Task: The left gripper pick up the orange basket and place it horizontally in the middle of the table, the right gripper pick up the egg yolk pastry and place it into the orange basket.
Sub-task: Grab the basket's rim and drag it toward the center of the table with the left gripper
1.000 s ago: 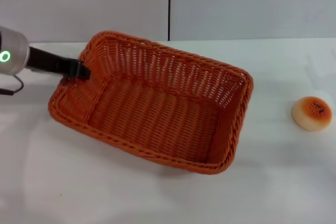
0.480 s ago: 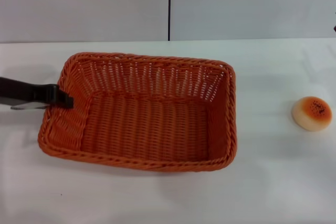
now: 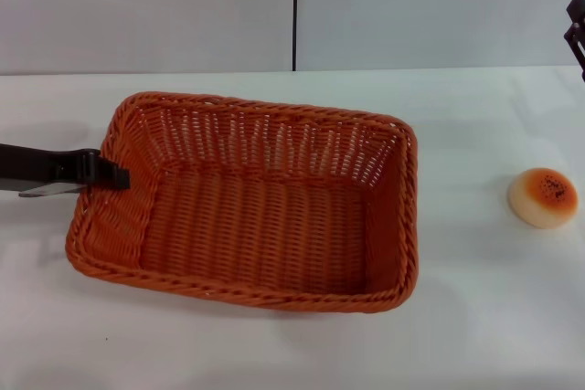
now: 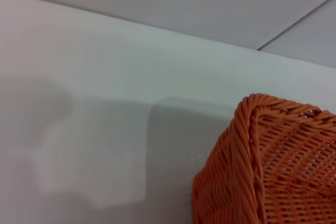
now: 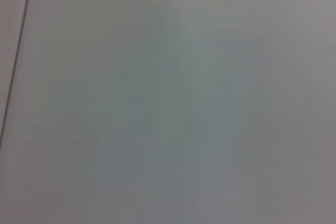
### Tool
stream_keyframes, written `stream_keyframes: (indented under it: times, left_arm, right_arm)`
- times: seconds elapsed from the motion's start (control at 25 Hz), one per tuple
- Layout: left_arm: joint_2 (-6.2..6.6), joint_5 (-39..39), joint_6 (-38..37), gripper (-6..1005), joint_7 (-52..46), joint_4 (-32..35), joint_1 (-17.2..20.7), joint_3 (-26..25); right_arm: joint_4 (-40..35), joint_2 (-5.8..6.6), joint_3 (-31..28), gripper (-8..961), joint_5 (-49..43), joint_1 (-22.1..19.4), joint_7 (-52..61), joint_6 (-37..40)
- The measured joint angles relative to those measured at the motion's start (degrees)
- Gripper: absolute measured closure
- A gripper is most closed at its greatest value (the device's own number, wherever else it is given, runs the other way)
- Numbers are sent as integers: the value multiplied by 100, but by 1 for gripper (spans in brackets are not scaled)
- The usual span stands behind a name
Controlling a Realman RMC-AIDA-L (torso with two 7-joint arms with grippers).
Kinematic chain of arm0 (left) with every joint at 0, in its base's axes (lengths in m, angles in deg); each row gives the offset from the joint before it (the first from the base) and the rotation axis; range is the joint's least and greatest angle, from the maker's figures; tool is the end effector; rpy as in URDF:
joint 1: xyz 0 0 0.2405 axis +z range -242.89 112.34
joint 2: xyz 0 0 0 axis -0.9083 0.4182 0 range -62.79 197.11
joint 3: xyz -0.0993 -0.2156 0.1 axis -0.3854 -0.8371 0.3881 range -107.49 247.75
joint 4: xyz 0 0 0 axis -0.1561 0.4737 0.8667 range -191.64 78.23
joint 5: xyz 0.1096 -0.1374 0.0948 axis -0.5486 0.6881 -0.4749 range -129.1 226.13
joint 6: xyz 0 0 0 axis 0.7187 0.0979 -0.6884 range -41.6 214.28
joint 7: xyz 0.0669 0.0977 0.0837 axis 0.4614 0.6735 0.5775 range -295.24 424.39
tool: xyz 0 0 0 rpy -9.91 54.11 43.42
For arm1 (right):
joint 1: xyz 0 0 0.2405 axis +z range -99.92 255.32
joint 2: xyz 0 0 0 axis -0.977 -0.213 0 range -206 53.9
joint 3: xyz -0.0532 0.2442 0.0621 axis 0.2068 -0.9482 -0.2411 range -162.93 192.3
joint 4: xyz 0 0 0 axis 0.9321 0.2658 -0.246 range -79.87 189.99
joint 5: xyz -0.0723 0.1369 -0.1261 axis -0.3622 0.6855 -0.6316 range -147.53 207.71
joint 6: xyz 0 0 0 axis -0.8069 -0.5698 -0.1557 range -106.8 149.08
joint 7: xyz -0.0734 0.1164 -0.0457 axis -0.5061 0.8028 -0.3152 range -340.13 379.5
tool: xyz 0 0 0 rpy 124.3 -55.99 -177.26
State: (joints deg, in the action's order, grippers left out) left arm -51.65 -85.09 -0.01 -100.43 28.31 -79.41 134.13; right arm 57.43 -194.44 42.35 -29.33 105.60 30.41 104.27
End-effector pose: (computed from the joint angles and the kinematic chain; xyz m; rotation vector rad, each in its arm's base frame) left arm -0.2606 0.2979 0.0538 -2.0654 -1.7375 -0.1251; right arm 0.3055 0.3198 0.0129 -1.6299 0.3123 0.8176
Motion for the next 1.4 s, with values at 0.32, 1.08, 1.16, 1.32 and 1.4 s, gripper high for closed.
stream_keyframes:
  times: [0.32,1.08,1.16,1.32,1.4]
  left_arm:
    - [24,50,285,831,5,95,85,345]
    - [79,322,-162,533,461,-394,35,-557]
    - [78,525,-219,475,578,-401,49,-752]
    - [82,971,-455,327,840,-668,-24,-1329]
    - [83,1211,-574,238,985,-846,-66,-1650]
  right_arm:
    - [-16,-21,2,292,0,-48,1,-8]
    - [9,-44,2,293,0,-74,0,40]
    - [11,-45,2,293,0,-101,1,87]
    - [18,-51,2,293,0,-147,1,187]
    - [20,-52,2,293,0,-188,1,246]
